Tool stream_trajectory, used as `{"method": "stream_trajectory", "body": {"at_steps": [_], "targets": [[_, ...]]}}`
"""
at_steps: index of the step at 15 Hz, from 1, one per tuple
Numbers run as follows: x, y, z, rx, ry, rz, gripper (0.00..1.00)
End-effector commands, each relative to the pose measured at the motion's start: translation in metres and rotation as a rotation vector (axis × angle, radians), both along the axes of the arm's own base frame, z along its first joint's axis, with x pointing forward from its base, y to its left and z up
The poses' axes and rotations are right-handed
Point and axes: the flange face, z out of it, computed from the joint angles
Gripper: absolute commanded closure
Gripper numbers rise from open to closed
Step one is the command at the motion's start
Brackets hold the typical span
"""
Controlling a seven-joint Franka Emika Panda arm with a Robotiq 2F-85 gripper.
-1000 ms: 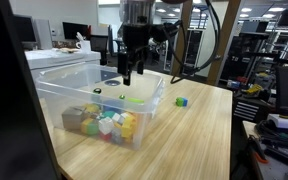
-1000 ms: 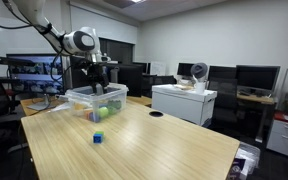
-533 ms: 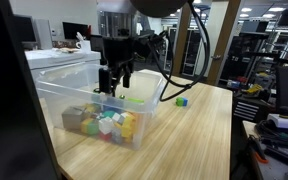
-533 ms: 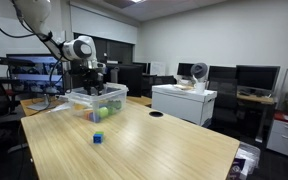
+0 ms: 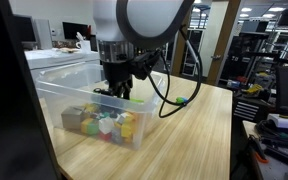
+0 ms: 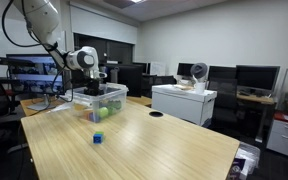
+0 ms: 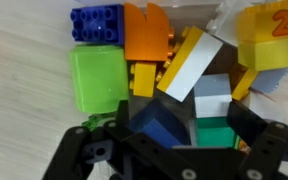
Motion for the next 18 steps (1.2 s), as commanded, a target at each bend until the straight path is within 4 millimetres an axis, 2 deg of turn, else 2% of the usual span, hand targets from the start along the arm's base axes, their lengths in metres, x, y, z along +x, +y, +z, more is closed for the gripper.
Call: {"method": "stream_trajectory", "body": {"at_steps": [1, 7, 8, 11, 15, 18], "targets": [[0.01, 0.005, -0.011, 0.025, -0.001, 0.058, 0.0], [0.006, 0.008, -0.029, 0.028, 0.036, 0.093, 0.0], [0.004, 0.009, -0.029, 0.028, 0.038, 0.091, 0.18], [0.002, 0.01, -0.025, 0.019, 0.04, 0.09, 0.47], [-0.001, 0.004, -0.018, 0.004, 0.05, 0.07, 0.73], [-0.002, -0.005, -0.008, -0.006, 0.047, 0.049, 0.96]]}}
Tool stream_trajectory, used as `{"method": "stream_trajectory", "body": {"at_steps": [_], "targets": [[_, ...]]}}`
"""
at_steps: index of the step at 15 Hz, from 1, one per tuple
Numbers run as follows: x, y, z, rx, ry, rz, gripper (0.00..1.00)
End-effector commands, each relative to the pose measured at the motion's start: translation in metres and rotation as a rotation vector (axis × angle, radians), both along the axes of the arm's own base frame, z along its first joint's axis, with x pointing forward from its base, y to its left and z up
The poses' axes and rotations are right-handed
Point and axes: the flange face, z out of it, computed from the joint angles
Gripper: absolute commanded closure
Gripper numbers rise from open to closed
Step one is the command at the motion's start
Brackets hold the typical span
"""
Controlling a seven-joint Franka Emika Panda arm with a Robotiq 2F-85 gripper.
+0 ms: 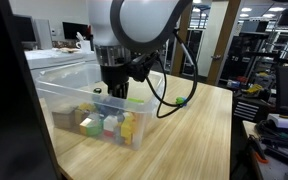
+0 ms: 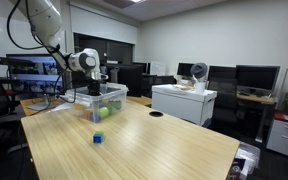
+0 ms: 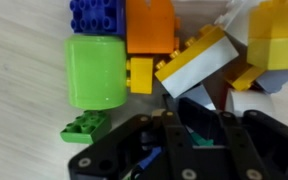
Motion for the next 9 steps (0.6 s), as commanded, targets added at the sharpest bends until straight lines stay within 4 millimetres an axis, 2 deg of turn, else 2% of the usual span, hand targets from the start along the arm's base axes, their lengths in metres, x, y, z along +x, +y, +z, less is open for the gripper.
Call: {"method": "stream_trajectory", "body": {"at_steps": [1, 3, 6, 7, 8, 9], "targets": [[-0.012, -0.02, 0.028, -0.001, -0.004, -0.027, 1.0], [-0.012, -0.03, 0.043, -0.005, -0.027, -0.041, 0.99], [-0.02, -0.057, 0.085, -0.005, -0.085, -0.078, 0.99], [-0.023, -0.06, 0.088, -0.02, -0.095, -0.083, 0.99], [-0.027, -0.067, 0.1, -0.021, -0.101, -0.094, 0.7], [-0.029, -0.066, 0.098, -0.023, -0.097, -0.092, 0.68]]}}
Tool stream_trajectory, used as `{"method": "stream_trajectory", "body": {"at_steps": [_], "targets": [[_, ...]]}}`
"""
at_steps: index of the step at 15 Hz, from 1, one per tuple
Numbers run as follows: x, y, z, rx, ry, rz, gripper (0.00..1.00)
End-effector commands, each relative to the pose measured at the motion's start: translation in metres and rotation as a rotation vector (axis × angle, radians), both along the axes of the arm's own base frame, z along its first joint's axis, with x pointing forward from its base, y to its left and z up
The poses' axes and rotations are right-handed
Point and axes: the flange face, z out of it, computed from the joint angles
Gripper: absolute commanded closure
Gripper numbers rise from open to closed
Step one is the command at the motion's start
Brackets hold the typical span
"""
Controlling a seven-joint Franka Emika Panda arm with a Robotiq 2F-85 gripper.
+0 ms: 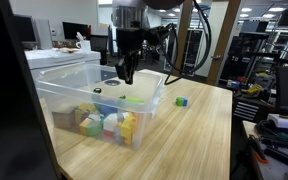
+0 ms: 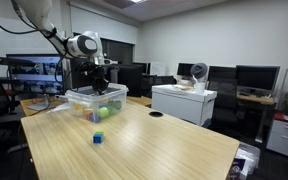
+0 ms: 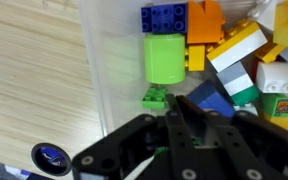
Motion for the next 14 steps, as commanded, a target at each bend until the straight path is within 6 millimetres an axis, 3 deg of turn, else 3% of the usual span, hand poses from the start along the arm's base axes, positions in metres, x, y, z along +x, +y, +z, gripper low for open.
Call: {"method": "stream_trajectory", "body": {"at_steps": [1, 2, 4, 8, 14], "targets": [[-0.023, -0.008, 0.01, -0.01, 0.015, -0.002, 0.58], [-0.021, -0.009, -0.003, -0.017, 0.03, -0.002, 0.5], [-0.024, -0.008, -0.027, -0.028, 0.074, 0.005, 0.24], [-0.02, 0.002, -0.052, -0.036, 0.111, 0.032, 0.01], [-0.009, 0.032, -0.07, -0.026, 0.133, 0.078, 0.0]]}}
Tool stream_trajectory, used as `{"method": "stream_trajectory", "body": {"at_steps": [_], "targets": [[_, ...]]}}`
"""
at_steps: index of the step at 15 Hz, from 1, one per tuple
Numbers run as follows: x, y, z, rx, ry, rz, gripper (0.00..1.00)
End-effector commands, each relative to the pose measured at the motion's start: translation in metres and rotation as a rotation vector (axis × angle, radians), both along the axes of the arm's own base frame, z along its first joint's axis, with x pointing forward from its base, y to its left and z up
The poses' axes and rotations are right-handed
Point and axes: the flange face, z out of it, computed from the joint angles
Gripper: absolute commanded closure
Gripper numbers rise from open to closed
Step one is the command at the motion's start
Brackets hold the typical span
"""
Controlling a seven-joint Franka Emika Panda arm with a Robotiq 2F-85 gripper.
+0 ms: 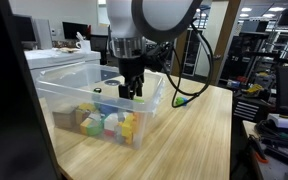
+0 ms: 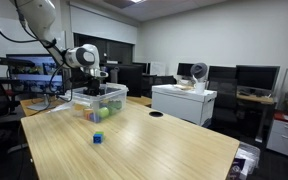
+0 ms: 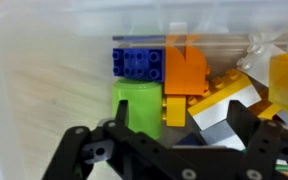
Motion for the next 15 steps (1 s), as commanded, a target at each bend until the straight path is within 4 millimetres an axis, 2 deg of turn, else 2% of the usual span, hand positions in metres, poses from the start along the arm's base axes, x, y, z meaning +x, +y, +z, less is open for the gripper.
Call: {"method": "stream_trajectory", "body": {"at_steps": [1, 4, 7, 12, 15], "targets": [[0.011, 0.016, -0.001, 0.0, -0.009, 0.038, 0.0], [0.019, 0.028, 0.003, 0.01, -0.024, 0.053, 0.0], [0.014, 0.034, -0.005, 0.016, -0.007, 0.05, 0.0], [-0.006, 0.028, -0.03, 0.018, 0.044, 0.053, 0.0], [-0.01, 0.02, -0.034, 0.007, 0.055, 0.05, 0.0]]}}
